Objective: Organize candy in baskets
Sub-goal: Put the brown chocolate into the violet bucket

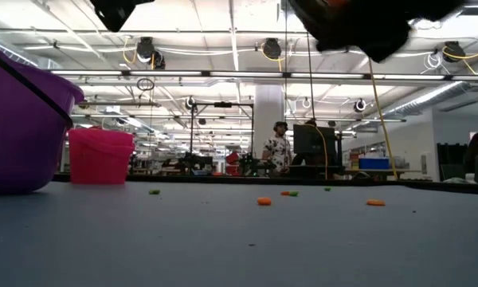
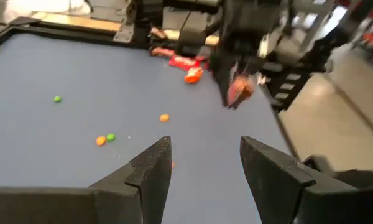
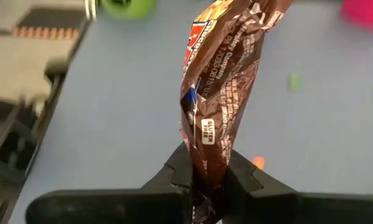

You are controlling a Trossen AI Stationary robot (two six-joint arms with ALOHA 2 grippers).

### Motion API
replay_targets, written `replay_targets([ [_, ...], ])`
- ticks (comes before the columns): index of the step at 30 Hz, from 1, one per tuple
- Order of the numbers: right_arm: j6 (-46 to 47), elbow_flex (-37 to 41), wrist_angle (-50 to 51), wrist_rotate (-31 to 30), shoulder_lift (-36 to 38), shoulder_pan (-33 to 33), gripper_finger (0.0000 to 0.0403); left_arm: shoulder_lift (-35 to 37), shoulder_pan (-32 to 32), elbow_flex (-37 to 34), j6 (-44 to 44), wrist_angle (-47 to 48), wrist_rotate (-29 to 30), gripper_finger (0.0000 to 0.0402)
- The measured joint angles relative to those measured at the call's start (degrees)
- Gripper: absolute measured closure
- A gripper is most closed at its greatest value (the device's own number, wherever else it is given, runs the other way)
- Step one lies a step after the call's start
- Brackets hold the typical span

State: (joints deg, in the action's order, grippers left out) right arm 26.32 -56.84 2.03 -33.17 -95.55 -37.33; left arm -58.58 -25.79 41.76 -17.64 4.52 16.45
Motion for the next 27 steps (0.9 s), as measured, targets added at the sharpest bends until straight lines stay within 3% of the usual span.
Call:
replay_targets([
  [5,-11.18,-0.02,-11.16,-0.63,0.0,4.15,0.0372,-4.31,-3.24,0.0,-0.01,-1.55,5.0,0.0205],
  [14,-21.79,-0.11,-23.84,0.2,-1.71,8.49,0.0372,-12.47,-4.47,0.0,3.52,-12.29,5.52,0.0205],
  [27,-27.23,-0.11,-39.03,3.29,-7.24,12.13,0.0372,-18.8,-2.5,0.0,4.69,-28.07,5.55,0.0205],
])
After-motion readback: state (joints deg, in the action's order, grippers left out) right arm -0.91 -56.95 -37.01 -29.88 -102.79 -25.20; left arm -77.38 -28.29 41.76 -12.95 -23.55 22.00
